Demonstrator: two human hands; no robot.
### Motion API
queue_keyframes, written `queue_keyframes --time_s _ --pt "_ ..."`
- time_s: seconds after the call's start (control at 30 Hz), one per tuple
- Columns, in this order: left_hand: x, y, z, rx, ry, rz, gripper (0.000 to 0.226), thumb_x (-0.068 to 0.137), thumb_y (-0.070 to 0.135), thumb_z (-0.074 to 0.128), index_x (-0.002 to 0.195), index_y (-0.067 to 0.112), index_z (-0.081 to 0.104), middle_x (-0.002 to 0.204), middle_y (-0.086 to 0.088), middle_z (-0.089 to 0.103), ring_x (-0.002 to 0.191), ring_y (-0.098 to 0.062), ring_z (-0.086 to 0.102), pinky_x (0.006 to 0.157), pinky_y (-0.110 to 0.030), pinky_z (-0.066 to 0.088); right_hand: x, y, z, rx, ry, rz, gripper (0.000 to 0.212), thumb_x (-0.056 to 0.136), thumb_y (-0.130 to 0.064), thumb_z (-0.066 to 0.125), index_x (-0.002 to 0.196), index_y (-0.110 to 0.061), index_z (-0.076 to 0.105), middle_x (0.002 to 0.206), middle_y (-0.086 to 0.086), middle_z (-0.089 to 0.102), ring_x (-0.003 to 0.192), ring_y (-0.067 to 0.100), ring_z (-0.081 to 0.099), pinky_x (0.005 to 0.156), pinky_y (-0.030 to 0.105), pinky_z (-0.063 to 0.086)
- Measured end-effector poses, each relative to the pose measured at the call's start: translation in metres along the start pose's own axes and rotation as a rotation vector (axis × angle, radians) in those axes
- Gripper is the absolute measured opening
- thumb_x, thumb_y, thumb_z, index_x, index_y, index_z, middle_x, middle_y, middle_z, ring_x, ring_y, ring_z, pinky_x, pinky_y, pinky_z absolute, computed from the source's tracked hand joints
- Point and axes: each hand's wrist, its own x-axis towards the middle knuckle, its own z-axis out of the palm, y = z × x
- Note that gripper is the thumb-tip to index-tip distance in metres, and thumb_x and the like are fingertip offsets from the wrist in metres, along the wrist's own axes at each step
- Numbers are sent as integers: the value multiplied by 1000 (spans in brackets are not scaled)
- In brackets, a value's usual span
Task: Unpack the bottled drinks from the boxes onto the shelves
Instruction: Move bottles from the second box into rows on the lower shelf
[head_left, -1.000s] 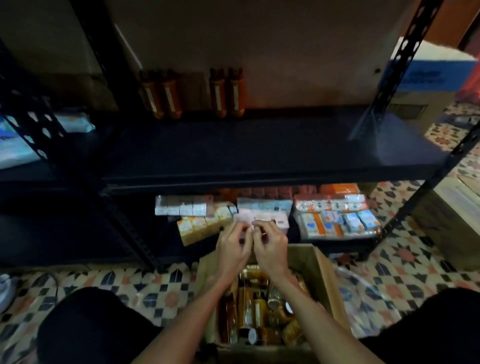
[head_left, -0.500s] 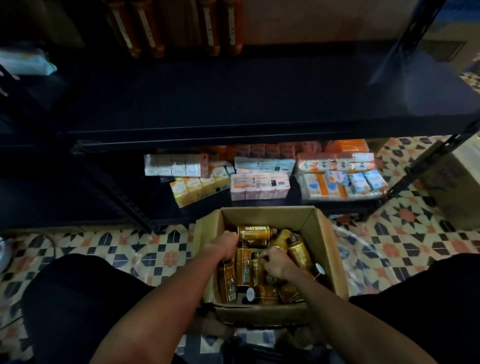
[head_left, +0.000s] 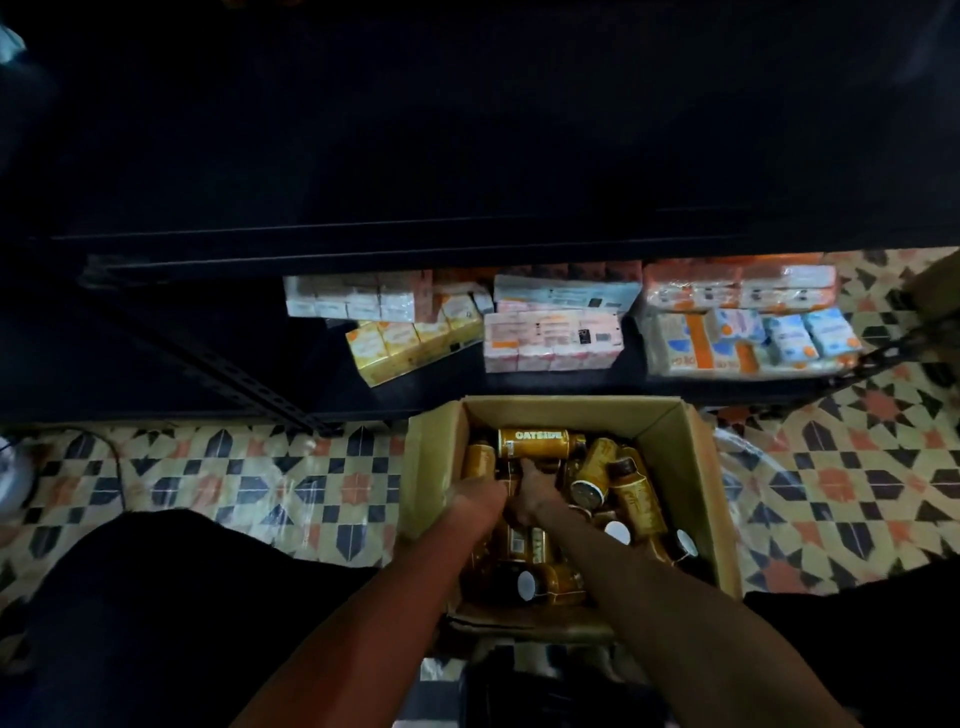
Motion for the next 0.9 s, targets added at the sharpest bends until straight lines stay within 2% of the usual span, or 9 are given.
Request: queue_keyframes --time_s 0.07,0.13,0.23,0.4,0.5,0.63,0.77,0.83,0.9 --pt "4 -3 -3 44 -26 32 37 104 16 43 135 0 55 132 -17 59 122 -32 58 64 -16 41 6 2 7 26 22 37 60 90 -12 68 139 -17 35 109 9 58 106 29 61 97 47 53" --pt "3 -3 -7 -53 -81 3 30 101 9 48 130 5 57 123 -14 61 110 -27 62 80 -27 49 6 4 11 41 69 52 58 89 -10 70 133 -18 34 102 6 56 99 25 60 91 44 55" --pt "3 -6 -9 -144 -125 -58 30 94 3 59 123 10 58 117 -10 61 103 -24 62 89 -35 53 3 5 5 78 78 45 66 85 -8 76 135 -16 35 112 7 59 100 24 60 84 34 53" --pt "-3 -5 -15 -167 -102 -46 30 91 5 63 119 14 57 117 -7 60 99 -21 59 84 -33 51 -13 17 -26 5 22 -99 68 79 -13 81 137 -24 47 132 10 55 116 30 59 88 41 59" --pt "-7 0 -17 -141 -98 -19 30 93 7 61 122 15 56 119 -7 58 102 -22 59 84 -34 49 -28 23 -42 -95 -41 -177 55 79 -12 82 122 -29 52 132 6 53 117 27 54 88 40 55" --pt "-7 6 -28 -119 -38 4 33 92 6 62 123 15 55 122 -6 54 89 -16 53 76 -31 47 -38 22 -57 -239 -52 -266 52 76 -15 85 111 -31 50 132 1 50 120 23 49 94 41 50" --pt "-6 1 -42 -126 13 19 36 91 10 67 125 16 60 132 -9 48 108 -25 58 89 -35 51 -44 15 -69 -345 -38 -340 50 80 -13 81 111 -36 50 135 -4 46 120 17 47 89 35 51" --pt "-3 -2 -42 -146 30 18 35 89 17 70 123 20 60 133 -10 48 112 -27 58 87 -34 48 -47 12 -74 -367 -32 -351 43 84 -13 78 112 -35 54 136 -1 47 117 19 53 89 37 55" --pt "-2 -5 -37 -172 48 -1 40 87 23 74 124 23 59 133 -9 49 111 -26 58 87 -34 48 -52 10 -77 -378 -24 -370 31 88 -20 76 113 -30 60 136 2 49 119 21 53 96 40 52"
